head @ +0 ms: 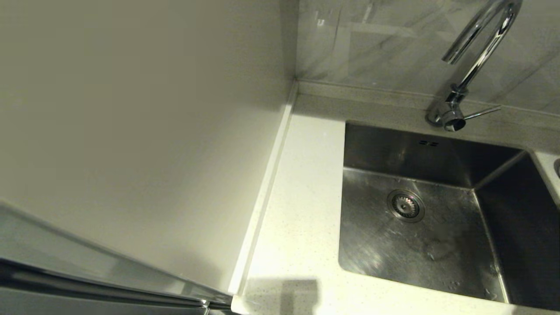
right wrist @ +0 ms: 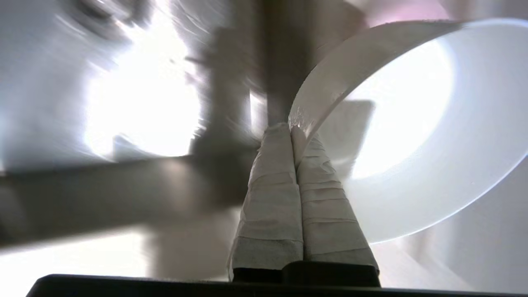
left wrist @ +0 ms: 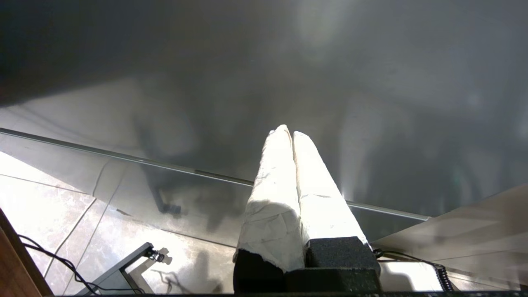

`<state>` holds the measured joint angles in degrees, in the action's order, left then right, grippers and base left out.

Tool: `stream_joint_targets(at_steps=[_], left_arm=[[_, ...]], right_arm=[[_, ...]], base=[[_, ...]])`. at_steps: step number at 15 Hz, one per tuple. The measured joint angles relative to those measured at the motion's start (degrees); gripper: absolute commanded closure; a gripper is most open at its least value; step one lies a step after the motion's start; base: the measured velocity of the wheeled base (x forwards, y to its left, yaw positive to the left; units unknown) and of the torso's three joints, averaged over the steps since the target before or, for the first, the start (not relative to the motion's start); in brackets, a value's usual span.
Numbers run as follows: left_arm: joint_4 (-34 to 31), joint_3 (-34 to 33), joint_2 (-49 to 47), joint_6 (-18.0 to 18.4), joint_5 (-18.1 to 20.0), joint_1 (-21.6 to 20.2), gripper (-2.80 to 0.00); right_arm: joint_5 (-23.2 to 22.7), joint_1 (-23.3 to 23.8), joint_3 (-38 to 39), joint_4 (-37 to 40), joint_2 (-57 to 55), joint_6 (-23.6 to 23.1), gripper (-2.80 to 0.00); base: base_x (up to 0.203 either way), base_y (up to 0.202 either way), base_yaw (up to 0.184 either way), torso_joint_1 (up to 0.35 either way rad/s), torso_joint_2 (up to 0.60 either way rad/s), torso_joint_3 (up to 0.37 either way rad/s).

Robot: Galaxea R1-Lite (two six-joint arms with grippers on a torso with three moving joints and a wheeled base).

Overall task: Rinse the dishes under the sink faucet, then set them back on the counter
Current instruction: Put a bowl back to the table from the sink

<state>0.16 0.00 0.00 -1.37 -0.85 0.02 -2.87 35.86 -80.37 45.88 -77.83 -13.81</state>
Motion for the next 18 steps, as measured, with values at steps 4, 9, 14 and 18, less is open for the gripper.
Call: stream_joint_targets(at_steps=[4,9,14,18], left_arm=[[0.0,0.0,0.0,0.02,0.0,0.0,0.0],[-0.02,0.0,0.0,0.04,0.0,0.02,0.0],[0.0,0.0,0.0,0.0,0.0,0.02,0.0],[0.0,0.0,0.0,0.0,0.0,0.0,0.0]], right_arm=[[0.87,7.91,9.8,0.21,5.05,-8.06,0.0],[3.27,9.89,16.58,-1.79,4.01,-8.88,0.0],[8.93,10.24,24.86,-14.33,-2.14,-8.82,0.0],[10.22,12.33,31.15,-23.74,-6.88,-9.09,0.0]], base=[[0.0,0.0,0.0,0.0,0.0,0.0],[0.0,0.0,0.0,0.0,0.0,0.0],[0.0,0.0,0.0,0.0,0.0,0.0],[0.0,0.0,0.0,0.0,0.0,0.0]])
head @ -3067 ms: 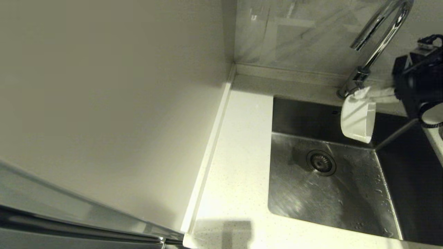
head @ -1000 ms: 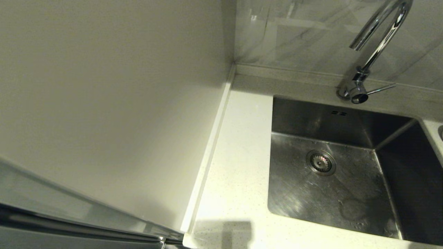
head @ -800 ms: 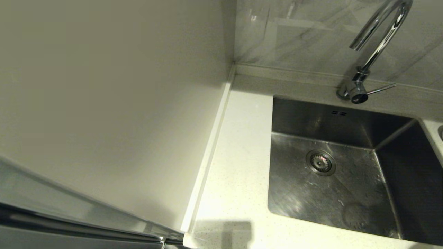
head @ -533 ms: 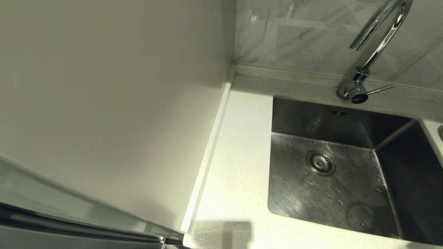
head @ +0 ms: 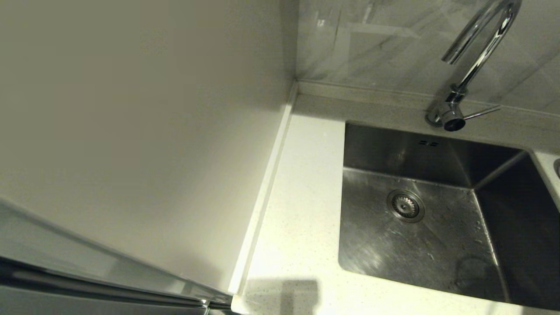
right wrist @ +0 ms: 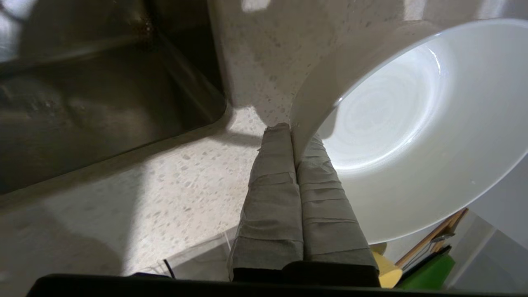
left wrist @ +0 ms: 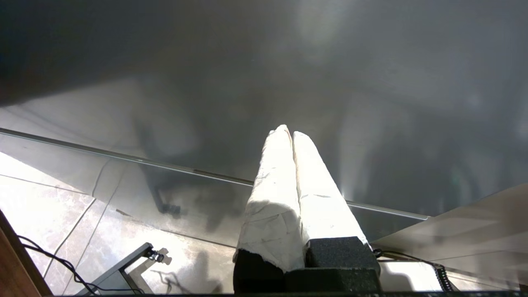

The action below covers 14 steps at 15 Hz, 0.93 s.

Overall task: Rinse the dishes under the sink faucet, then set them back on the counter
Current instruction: Put a bowl back to the table from the sink

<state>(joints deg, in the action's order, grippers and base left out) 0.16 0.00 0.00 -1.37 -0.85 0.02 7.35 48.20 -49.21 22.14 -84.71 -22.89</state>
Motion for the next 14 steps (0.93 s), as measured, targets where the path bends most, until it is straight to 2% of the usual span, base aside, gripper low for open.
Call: stream_joint_targets(at_steps=[4,9,10,14], left_arm=[[-0.01,0.0,0.0,0.02,0.0,0.0,0.0],[0.0,0.0,0.0,0.0,0.01,0.0,0.0],[0.0,0.0,0.0,0.02,0.0,0.0,0.0],[0.0,0.0,0.0,0.02,0.0,0.02,0.0]], right_arm=[[0.0,0.44,1.28,-5.55,-4.73,0.0,0.0],[-0.09,0.39,0.4,-6.46,-8.22,-0.06,0.0],[-0.09,0.39,0.33,-6.41,-8.53,-0.18,-2.8],[-0.16,0.39,0.27,-9.01,-8.75,-0.52,-2.8]], base=[[0.0,0.0,0.0,0.0,0.0,0.0],[0.0,0.0,0.0,0.0,0.0,0.0],[0.0,0.0,0.0,0.0,0.0,0.0],[0.0,0.0,0.0,0.0,0.0,0.0]])
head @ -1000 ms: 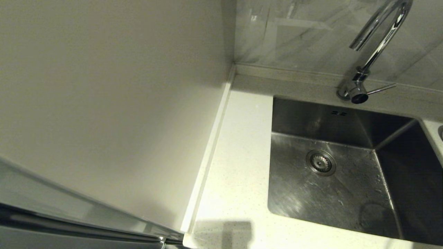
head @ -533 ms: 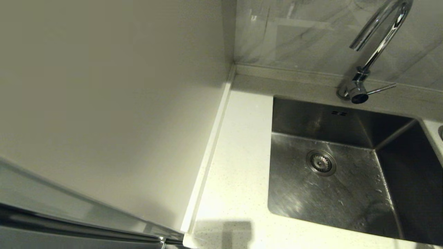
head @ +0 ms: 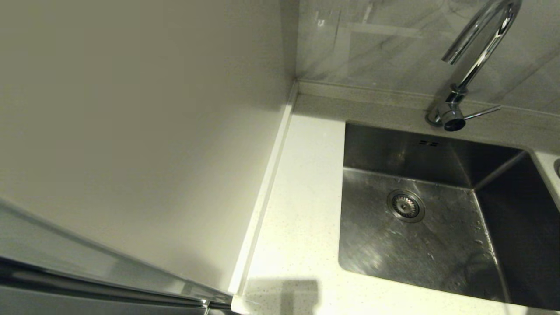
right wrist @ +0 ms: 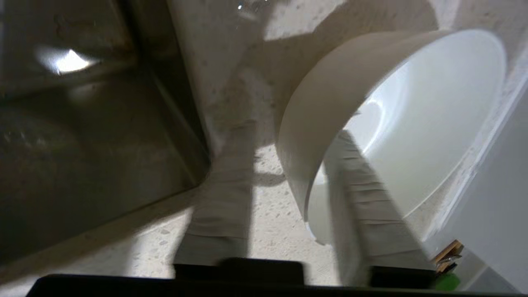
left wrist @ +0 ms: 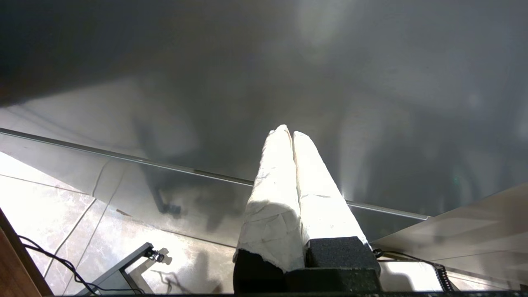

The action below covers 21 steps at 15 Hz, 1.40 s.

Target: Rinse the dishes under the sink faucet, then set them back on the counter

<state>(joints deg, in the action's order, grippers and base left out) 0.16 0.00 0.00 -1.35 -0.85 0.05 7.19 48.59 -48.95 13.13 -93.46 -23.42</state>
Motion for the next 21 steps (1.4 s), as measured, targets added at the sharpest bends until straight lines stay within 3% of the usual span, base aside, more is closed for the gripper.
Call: stream_joint_targets(at_steps=[6,10,13,14,18,21], left_arm=[[0.0,0.0,0.0,0.03,0.0,-0.02,0.0],[0.0,0.0,0.0,-0.02,-0.03,-0.05,0.0],[-0.02,0.0,0.0,-0.02,-0.02,-0.02,0.0],[0.0,0.0,0.0,0.01,0.0,-0.02,0.0],[-0.02,0.0,0.0,0.01,-0.02,-0.02,0.0],[-0.02,0.0,0.0,-0.02,0.0,-0.02,0.0]], right_arm=[[-1.17,0.0,-0.44,-0.19,4.69,0.16,-2.8],[-1.41,-0.36,0.39,-0.43,12.74,-2.74,-2.8],[-1.03,-7.66,-1.13,-5.78,16.83,-6.61,-2.8],[0.1,-11.95,-1.86,-8.72,17.62,-7.21,0.0],[8.17,-27.13,-5.3,-15.8,19.35,-12.52,0.0],[10.32,-32.22,-6.12,-16.02,21.92,-13.43,0.0]], base=[[0.0,0.0,0.0,0.0,0.0,0.0],[0.0,0.0,0.0,0.0,0.0,0.0],[0.0,0.0,0.0,0.0,0.0,0.0],[0.0,0.0,0.0,0.0,0.0,0.0],[0.0,0.0,0.0,0.0,0.0,0.0],[0.0,0.0,0.0,0.0,0.0,0.0]])
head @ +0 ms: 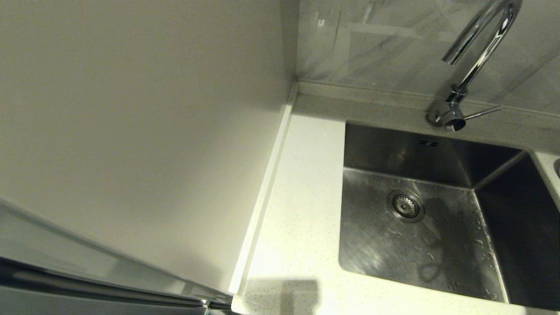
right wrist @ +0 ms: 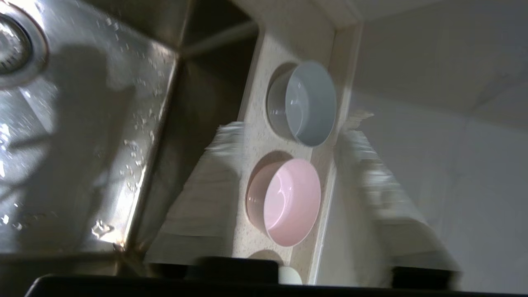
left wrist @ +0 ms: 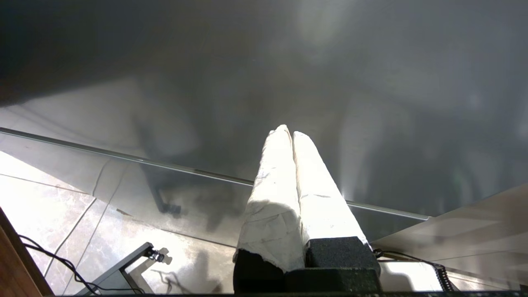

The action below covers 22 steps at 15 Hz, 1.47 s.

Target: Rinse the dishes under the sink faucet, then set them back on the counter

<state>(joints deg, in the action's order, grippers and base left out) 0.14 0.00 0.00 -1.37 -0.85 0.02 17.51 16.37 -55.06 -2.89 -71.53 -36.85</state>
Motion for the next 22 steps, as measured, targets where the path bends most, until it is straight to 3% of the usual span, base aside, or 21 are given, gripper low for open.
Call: stream_joint_targets(at_steps=[3,6,8,10,12,18,22], left_arm=[[0.02,0.0,0.0,0.03,0.0,0.0,0.0],[0.02,0.0,0.0,0.08,0.01,0.0,0.0],[0.0,0.0,0.0,0.0,0.0,0.0,0.0],[0.02,0.0,0.0,0.03,0.0,0.0,0.0],[0.02,0.0,0.0,0.0,0.0,0.02,0.0],[0.02,0.0,0.0,0.0,0.0,0.05,0.0],[0.04,0.0,0.0,0.02,-0.02,0.0,0.0]], right_arm=[[-0.07,-2.73,0.94,2.09,3.86,4.46,0.0],[1.63,-5.55,0.6,10.06,8.13,14.35,0.0],[2.66,-5.9,-2.06,10.86,10.25,21.47,0.0],[2.69,-6.01,-3.23,10.85,13.71,25.39,0.0],[2.58,-6.12,0.1,10.47,19.3,26.19,0.0],[-0.19,-7.99,24.44,1.73,45.22,26.3,0.0],[1.88,-8.93,33.99,-8.26,53.29,26.88,0.0]], base=[[0.0,0.0,0.0,0.0,0.0,0.0],[0.0,0.0,0.0,0.0,0.0,0.0],[0.0,0.0,0.0,0.0,0.0,0.0],[0.0,0.0,0.0,0.0,0.0,0.0],[0.0,0.0,0.0,0.0,0.0,0.0],[0.0,0.0,0.0,0.0,0.0,0.0],[0.0,0.0,0.0,0.0,0.0,0.0]])
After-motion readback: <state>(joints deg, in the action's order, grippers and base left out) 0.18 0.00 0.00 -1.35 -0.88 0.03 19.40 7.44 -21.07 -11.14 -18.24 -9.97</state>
